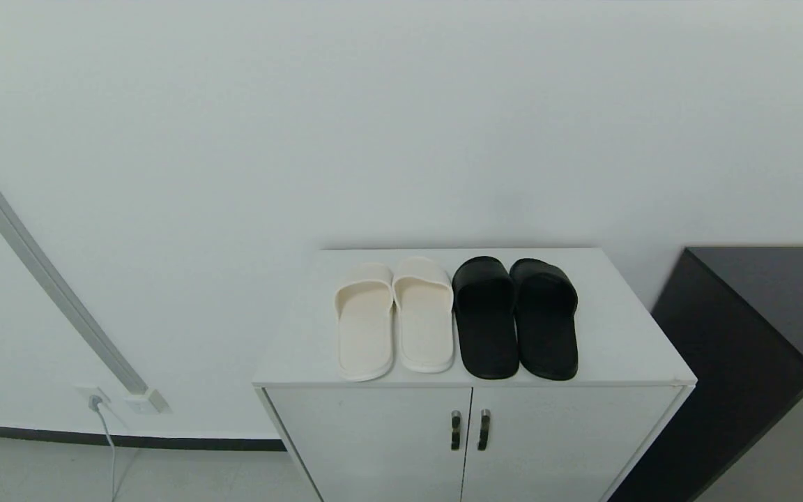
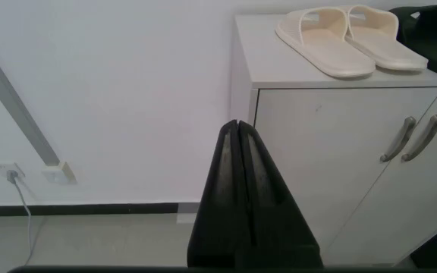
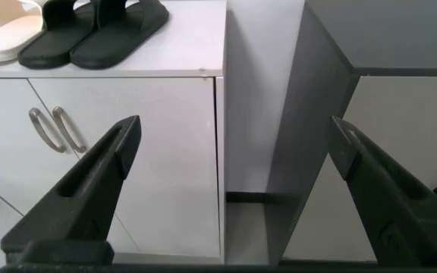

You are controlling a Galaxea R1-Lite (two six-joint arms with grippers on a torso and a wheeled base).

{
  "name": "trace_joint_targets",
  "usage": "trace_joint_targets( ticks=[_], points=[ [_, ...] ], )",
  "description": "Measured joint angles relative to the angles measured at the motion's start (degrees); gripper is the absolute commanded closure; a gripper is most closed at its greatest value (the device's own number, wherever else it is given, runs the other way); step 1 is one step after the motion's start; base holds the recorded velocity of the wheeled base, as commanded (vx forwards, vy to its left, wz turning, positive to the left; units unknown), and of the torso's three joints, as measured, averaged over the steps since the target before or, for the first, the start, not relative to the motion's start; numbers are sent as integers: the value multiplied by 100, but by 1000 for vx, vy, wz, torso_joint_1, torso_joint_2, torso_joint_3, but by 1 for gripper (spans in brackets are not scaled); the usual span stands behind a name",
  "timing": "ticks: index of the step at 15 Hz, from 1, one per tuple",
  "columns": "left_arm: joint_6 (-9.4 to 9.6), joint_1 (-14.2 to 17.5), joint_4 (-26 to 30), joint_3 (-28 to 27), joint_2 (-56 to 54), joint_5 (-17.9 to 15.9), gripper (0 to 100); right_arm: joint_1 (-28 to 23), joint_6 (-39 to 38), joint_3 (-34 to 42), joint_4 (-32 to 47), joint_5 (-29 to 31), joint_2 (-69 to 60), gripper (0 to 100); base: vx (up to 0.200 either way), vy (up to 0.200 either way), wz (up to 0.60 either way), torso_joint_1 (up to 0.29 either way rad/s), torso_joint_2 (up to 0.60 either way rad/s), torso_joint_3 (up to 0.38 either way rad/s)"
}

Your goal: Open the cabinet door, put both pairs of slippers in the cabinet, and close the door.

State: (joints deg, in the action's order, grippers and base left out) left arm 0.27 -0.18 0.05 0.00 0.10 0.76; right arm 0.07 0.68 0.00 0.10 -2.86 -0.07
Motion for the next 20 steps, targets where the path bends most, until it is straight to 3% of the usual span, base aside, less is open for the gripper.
trace_joint_targets(
  ticks=[8, 11, 13, 16, 20],
  points=[
    [5, 0, -2, 0, 0, 13, 100, -5, 71, -18, -144, 313, 2, 0, 0, 0, 0, 0, 0, 0],
    [2, 0, -2, 0, 0, 9, 100, 56, -319, -700, -50, 161, 197, 0, 0, 0, 0, 0, 0, 0],
    [2, 0, -5, 0, 0, 6, 100, 108, -319, -964, 167, -307, 735, 0, 0, 0, 0, 0, 0, 0],
    [6, 0, -5, 0, 0, 2, 100, 160, -249, -1089, -305, -848, 1890, 0, 0, 0, 0, 0, 0, 0],
    [17, 2, -2, 0, 0, 2, 100, 806, -238, -1535, -1083, -797, 3689, 0, 0, 0, 0, 0, 0, 0]
  ],
)
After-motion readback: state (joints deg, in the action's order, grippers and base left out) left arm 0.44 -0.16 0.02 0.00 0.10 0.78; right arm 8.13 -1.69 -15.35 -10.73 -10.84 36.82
